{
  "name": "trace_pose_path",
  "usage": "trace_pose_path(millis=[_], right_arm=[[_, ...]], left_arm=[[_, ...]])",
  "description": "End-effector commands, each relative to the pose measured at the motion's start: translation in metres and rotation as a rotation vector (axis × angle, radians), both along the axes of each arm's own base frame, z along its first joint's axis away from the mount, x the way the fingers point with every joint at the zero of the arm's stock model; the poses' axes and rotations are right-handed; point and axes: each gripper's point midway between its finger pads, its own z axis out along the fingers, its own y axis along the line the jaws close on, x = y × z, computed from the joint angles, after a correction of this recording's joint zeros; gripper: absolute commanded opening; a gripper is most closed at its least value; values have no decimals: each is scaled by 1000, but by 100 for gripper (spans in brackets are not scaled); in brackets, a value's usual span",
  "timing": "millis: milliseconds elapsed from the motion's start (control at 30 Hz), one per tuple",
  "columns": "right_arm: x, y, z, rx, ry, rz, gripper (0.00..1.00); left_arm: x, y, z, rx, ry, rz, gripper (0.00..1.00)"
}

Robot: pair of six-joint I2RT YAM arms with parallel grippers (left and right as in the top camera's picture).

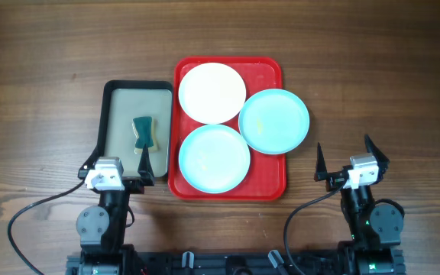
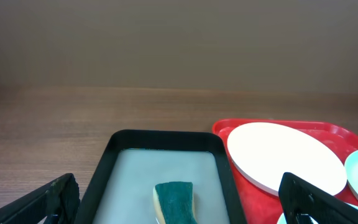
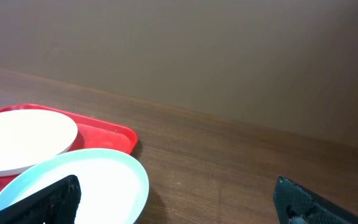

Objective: Clean dirty plates on tray and stack at the side

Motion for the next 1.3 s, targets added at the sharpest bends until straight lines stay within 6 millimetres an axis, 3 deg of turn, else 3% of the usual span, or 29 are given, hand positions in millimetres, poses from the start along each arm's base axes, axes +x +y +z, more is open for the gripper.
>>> trace_pose_path(millis=[0,300,467,500,667,900,1000,1100,1167,1200,1233,1267], right_arm=[[0,0,0,-18,-1,-4,100],[0,0,0,-18,-1,-5,100],[0,0,0,-18,-1,-4,100],[0,0,0,-18,-1,-5,100],[0,0,0,-19,-1,-5,100],[0,0,0,-19,-1,-4,100],[0,0,0,-18,-1,-4,100],[0,0,0,-18,-1,-4,100],[0,0,0,-18,-1,-4,100],[0,0,0,-18,-1,-5,100],[0,0,0,-18,-1,-4,100],[0,0,0,-18,-1,-5,100]], left_arm=[[0,-5,-2,-27,6,-24,100],[-5,-11,5,-162,40,-48,100],[-17,-9,44,-161,89,-35,100],[-18,-9,60,-160,120,-32,100],[7,-11,82,-161,341,-24,100],[55,-35,73,-229,847,-110,100],[80,-39,69,-244,902,-124,100],[93,-39,45,-248,968,-116,100],[92,-39,34,-251,1015,-110,100],[89,-37,29,-245,1039,-95,90],[88,-29,24,-220,1057,-53,55],[87,-20,20,-192,1066,1,27]])
